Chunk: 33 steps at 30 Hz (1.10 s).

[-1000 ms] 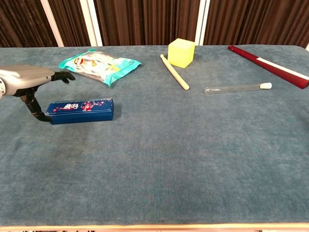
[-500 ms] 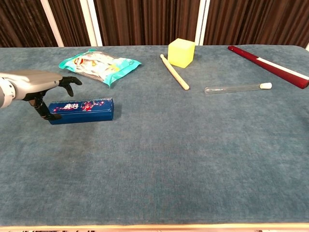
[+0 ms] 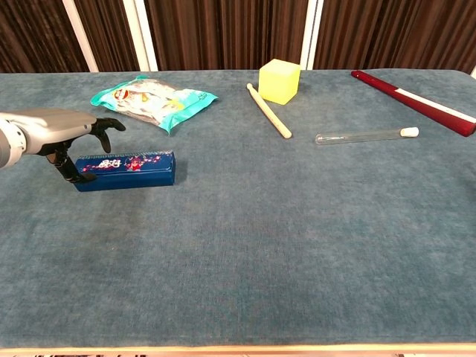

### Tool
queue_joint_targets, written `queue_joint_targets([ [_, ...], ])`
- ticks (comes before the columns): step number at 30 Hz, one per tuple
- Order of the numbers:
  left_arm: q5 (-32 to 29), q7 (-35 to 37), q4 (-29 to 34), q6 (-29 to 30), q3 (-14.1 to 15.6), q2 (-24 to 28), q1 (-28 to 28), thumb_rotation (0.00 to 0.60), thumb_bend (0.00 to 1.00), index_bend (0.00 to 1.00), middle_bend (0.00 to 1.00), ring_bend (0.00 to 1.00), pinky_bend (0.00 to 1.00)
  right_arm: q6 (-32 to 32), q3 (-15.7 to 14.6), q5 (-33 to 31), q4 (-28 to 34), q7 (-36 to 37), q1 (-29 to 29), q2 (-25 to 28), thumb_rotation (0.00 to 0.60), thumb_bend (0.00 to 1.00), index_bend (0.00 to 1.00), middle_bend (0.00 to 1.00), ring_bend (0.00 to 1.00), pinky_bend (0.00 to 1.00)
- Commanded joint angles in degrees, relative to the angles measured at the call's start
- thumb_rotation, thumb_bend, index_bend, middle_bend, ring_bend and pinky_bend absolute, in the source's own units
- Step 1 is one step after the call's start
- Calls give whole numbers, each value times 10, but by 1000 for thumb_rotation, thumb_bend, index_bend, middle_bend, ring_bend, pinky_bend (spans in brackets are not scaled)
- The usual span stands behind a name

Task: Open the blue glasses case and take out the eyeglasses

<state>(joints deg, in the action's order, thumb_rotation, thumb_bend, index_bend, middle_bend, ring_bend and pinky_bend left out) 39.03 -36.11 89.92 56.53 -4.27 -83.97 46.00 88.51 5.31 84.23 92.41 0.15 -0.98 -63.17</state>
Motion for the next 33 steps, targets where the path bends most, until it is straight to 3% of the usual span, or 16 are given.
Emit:
queue_joint_targets([
  [1,-2,0,-2,-1,0,0,0,600,356,0,242,0,0,0,0,0,0,0,0,0,600,127,0,0,0,194],
  [33,3,14,-18,-2,-4,-9,-2,600,418,40,301,0,11,4,3,-2,1,-1,1,-1,600,128,0,0,0,194],
])
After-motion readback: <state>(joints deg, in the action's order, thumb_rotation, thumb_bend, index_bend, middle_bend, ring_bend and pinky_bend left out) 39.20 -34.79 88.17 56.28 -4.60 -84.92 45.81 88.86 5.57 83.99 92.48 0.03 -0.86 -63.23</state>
